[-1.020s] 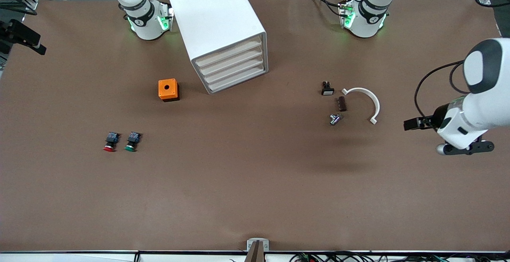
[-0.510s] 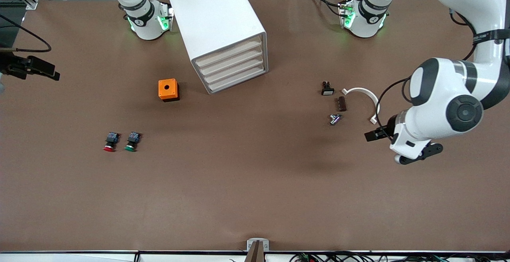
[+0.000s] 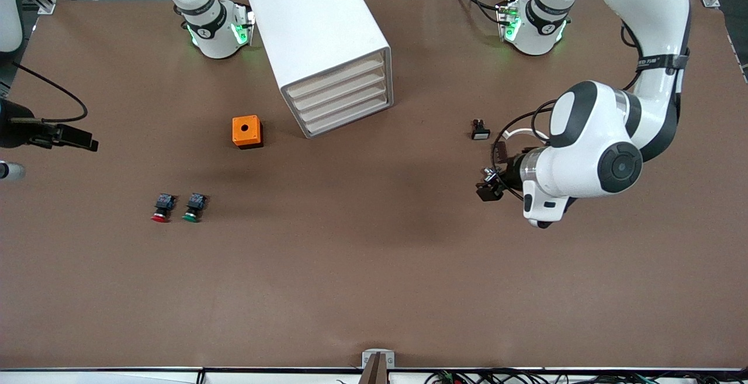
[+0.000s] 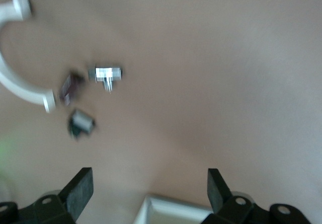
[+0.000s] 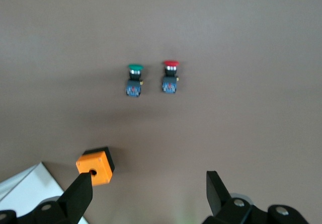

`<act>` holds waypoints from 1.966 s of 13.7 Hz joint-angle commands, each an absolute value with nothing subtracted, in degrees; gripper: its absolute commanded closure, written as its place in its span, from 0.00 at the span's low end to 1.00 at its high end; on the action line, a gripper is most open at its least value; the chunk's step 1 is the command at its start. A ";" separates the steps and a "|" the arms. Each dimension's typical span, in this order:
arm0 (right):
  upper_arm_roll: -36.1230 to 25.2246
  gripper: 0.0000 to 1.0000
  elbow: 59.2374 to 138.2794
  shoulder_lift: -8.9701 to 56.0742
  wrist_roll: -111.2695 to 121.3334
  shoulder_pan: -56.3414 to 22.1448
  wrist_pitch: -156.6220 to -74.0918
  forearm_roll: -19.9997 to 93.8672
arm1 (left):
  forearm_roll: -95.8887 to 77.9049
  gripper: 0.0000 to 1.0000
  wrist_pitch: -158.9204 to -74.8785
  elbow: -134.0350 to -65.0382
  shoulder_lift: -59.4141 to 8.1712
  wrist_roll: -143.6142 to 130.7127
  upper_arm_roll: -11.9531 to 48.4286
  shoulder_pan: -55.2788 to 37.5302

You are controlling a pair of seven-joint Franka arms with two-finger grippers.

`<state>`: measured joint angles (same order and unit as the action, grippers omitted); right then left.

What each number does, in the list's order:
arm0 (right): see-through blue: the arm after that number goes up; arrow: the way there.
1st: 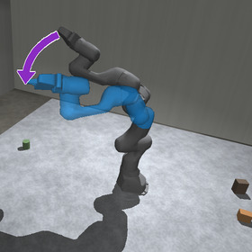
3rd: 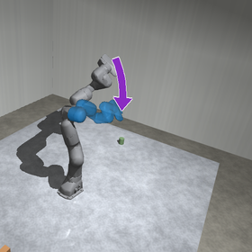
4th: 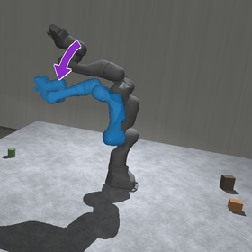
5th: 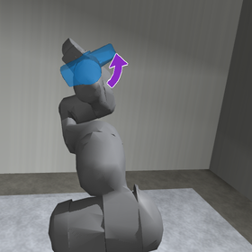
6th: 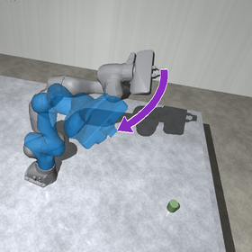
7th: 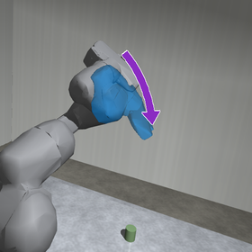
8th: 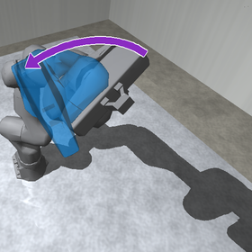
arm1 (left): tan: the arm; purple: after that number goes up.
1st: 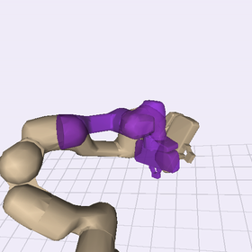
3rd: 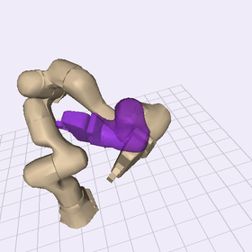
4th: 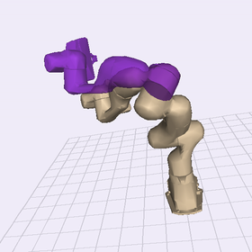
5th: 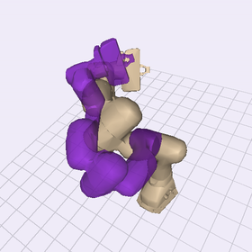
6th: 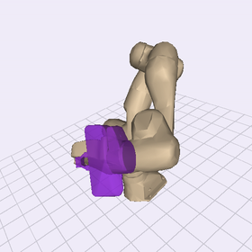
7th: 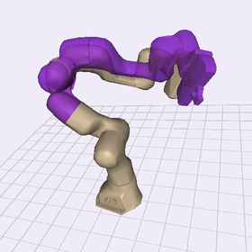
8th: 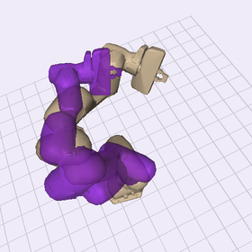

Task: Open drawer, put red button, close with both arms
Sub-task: 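Bring the left gripper to the drawer handle while the right gripper lowers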

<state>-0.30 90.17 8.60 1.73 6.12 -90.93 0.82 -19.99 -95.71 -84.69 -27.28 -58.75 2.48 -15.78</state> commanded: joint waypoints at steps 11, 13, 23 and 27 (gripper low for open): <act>0.18 0.00 109.95 14.93 -0.26 9.49 -125.05 0.79 | -43.68 0.00 -76.04 -75.94 -40.43 -96.30 3.51 -20.03; 0.18 0.00 111.09 16.17 -0.44 10.45 -127.95 0.88 | -46.48 0.00 -72.79 -75.94 -41.48 -102.01 3.69 -20.56; 0.18 0.00 120.05 18.10 -5.36 9.40 -142.54 0.62 | -57.91 0.00 -69.17 -76.03 -51.23 -121.72 3.69 -23.11; 0.18 0.00 120.85 21.70 -5.36 8.96 -146.94 0.62 | -61.43 0.00 -69.17 -76.20 -53.35 -127.17 3.60 -25.39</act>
